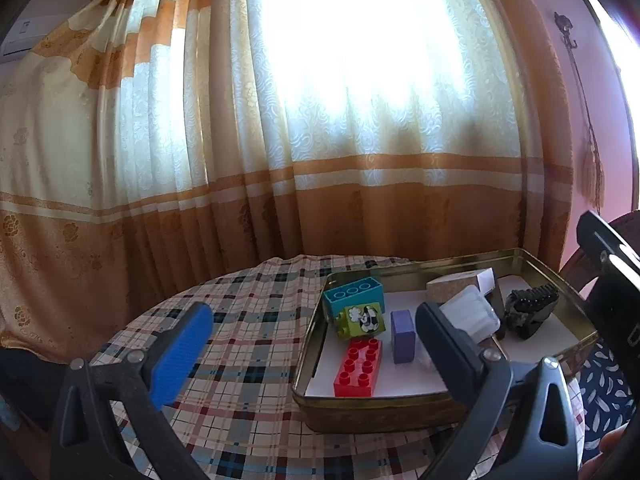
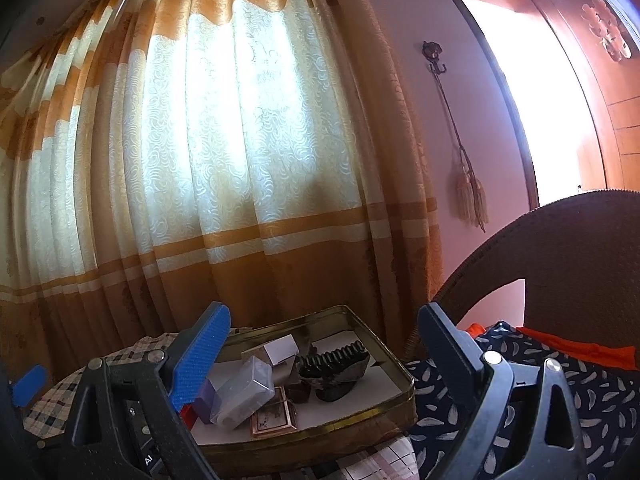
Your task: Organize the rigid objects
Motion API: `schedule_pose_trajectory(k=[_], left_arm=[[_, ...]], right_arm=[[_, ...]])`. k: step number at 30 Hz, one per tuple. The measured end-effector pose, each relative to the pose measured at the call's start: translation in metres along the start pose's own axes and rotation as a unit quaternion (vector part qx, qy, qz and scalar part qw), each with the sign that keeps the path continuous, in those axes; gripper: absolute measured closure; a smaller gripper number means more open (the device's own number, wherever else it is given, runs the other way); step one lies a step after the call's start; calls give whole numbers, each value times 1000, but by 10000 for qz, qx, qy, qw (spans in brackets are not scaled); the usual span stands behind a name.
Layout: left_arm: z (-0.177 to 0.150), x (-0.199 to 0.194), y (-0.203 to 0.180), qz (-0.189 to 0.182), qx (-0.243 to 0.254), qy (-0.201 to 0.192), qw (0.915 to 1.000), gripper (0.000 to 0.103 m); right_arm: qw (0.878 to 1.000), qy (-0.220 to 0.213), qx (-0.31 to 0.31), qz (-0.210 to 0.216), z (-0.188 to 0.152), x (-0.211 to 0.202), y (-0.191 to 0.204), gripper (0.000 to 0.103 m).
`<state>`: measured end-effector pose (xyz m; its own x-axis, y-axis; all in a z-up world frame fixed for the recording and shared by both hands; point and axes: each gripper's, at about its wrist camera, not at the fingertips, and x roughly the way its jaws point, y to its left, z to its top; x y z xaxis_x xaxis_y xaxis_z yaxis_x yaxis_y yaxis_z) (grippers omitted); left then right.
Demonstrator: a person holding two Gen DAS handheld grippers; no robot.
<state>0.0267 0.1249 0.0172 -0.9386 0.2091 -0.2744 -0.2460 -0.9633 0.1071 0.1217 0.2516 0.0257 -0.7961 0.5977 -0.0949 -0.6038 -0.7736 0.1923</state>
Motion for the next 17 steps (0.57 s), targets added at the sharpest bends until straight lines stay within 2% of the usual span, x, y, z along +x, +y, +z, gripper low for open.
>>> schedule_pose_trajectory(k=[8, 17], left_arm=[[-1, 12, 8, -76, -184, 307, 9993, 0], [-2, 10, 6, -101, -181, 286, 9994, 0]], right_arm=[[10000, 27, -40, 8, 0, 1, 1, 6], [10000, 37, -64, -1, -1, 2, 2, 6]])
